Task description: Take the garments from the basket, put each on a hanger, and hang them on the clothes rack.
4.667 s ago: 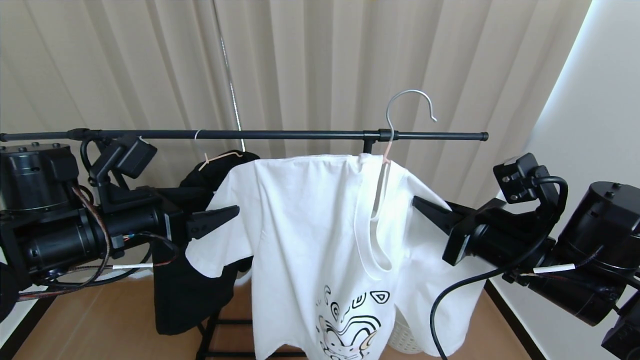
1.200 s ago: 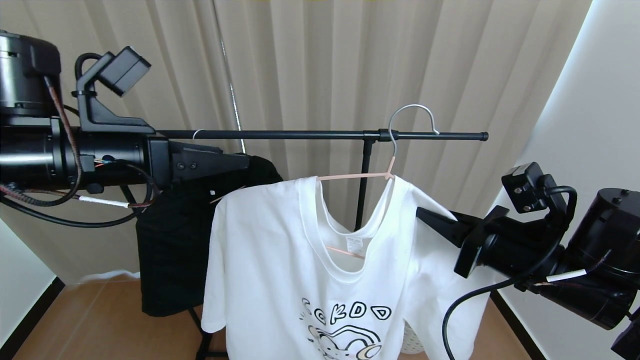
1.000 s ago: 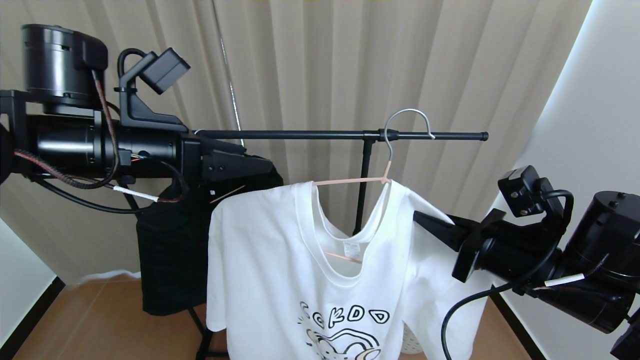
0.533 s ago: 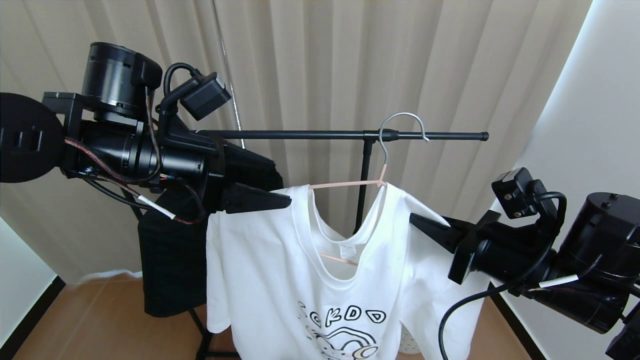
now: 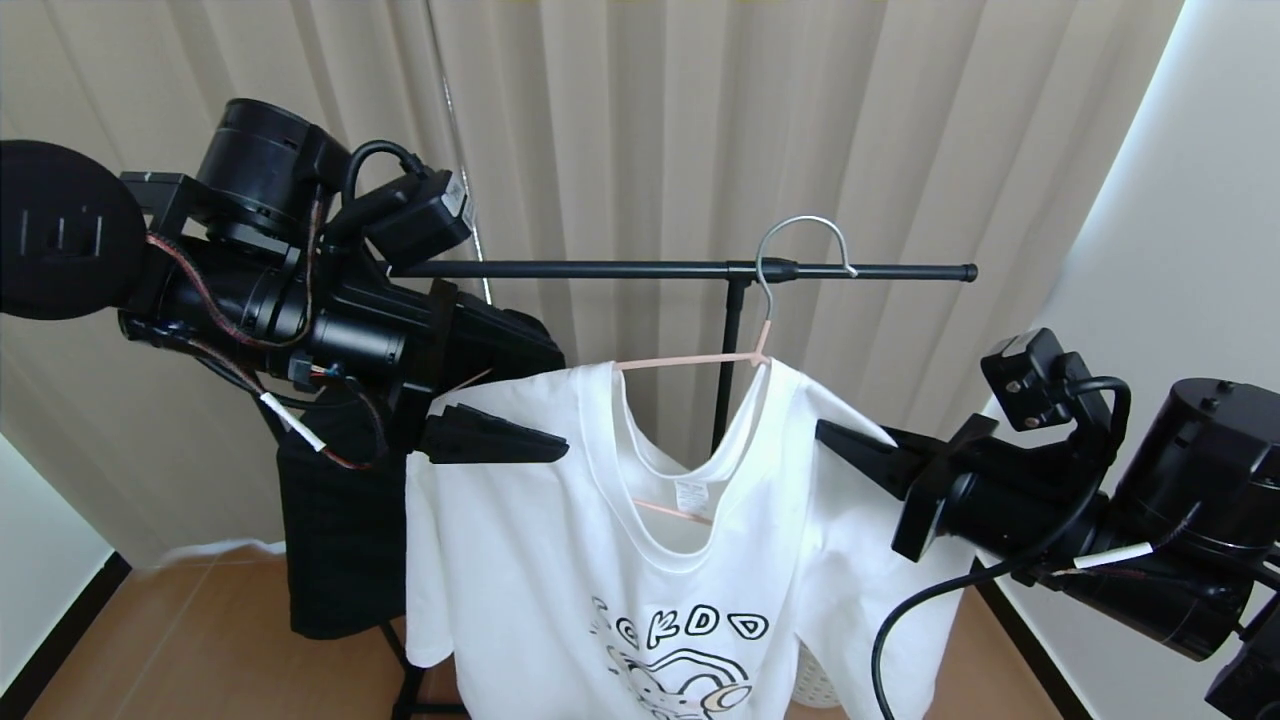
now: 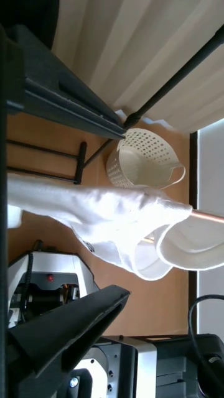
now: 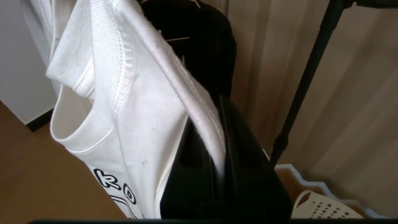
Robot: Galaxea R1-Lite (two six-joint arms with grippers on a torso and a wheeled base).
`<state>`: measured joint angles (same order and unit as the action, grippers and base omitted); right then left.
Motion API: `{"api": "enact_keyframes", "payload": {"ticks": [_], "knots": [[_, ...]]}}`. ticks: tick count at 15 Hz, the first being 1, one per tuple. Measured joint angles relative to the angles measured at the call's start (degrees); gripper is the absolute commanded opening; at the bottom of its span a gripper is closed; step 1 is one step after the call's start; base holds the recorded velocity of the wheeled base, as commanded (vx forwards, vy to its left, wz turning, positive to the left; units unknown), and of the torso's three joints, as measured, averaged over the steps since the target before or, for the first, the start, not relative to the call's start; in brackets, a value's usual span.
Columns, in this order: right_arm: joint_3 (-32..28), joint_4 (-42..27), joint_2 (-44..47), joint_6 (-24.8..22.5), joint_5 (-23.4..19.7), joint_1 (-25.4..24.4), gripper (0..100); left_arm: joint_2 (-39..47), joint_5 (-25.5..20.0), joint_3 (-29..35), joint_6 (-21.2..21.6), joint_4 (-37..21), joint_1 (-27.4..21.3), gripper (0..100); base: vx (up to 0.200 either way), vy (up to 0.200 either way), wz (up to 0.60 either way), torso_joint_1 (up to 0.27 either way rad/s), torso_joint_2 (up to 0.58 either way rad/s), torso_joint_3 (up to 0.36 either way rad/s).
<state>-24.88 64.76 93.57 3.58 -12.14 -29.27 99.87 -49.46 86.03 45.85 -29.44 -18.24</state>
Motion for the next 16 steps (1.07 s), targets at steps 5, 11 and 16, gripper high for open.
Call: {"api": "enact_keyframes", "payload": {"ticks": [5, 11, 16], "knots": [[-0.6, 0.0, 0.0, -0.1, 0.1, -1.4, 0, 1.4, 0.0, 0.5, 0.2, 0.0, -0.4, 100, 0.000, 0.000, 0.00, 0.000, 0.00, 0.000], [-1.8, -0.2, 0.2, -0.2, 0.2, -2.1, 0, 1.9, 0.0, -0.4, 0.2, -0.3, -1.2, 100, 0.000, 0.000, 0.00, 0.000, 0.00, 0.000], [-2.2, -0.2, 0.4, -0.2, 0.2, -2.2, 0, 2.0, 0.1, -1.2, 0.5, -0.2, -1.2, 0, 0.000, 0.000, 0.00, 0.000, 0.00, 0.000]]}}
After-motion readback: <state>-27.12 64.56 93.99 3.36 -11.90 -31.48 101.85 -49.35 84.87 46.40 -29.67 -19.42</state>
